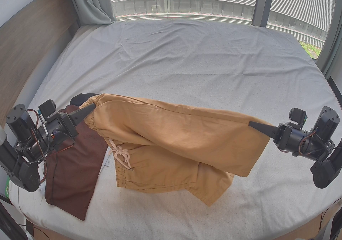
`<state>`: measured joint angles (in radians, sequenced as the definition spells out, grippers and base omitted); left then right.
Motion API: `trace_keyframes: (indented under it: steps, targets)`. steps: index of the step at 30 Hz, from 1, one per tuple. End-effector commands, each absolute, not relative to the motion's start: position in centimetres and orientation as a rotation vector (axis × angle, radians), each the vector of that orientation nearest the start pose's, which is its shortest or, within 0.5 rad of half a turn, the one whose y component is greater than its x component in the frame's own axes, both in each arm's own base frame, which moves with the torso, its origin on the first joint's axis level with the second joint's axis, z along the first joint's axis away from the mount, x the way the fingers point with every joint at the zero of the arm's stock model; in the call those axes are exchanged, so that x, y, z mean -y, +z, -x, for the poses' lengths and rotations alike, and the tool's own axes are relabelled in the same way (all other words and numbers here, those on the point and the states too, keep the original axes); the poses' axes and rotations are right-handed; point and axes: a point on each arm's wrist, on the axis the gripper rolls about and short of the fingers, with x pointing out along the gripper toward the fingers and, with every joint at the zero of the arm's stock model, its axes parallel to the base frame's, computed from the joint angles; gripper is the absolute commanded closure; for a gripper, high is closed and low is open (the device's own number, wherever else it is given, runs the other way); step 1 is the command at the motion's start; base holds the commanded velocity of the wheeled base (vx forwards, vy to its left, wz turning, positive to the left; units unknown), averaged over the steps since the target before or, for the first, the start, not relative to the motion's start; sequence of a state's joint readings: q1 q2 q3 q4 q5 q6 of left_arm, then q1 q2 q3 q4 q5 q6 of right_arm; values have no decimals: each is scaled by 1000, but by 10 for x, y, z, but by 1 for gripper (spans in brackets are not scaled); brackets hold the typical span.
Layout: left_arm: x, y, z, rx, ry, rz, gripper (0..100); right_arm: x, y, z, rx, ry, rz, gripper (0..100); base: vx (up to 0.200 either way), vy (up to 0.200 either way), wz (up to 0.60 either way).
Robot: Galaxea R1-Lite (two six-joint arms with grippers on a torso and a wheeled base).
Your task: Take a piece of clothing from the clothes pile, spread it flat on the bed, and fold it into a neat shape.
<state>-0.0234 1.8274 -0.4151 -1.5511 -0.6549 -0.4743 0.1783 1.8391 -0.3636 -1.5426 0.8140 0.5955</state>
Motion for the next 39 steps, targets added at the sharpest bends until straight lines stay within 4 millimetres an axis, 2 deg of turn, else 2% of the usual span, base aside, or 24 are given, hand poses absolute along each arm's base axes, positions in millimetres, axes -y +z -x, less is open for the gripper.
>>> trace_keyframes:
  steps: [1, 39]
  targets:
    - [21, 144, -275, -27, -698, 412, 100, -61, 135, -260, -205, 978, -516, 100, 0, 0, 0]
    - [28, 129, -288, -67, -709, 415, 100, -40, 148, -269, -123, 916, -497, 100, 0, 0, 0]
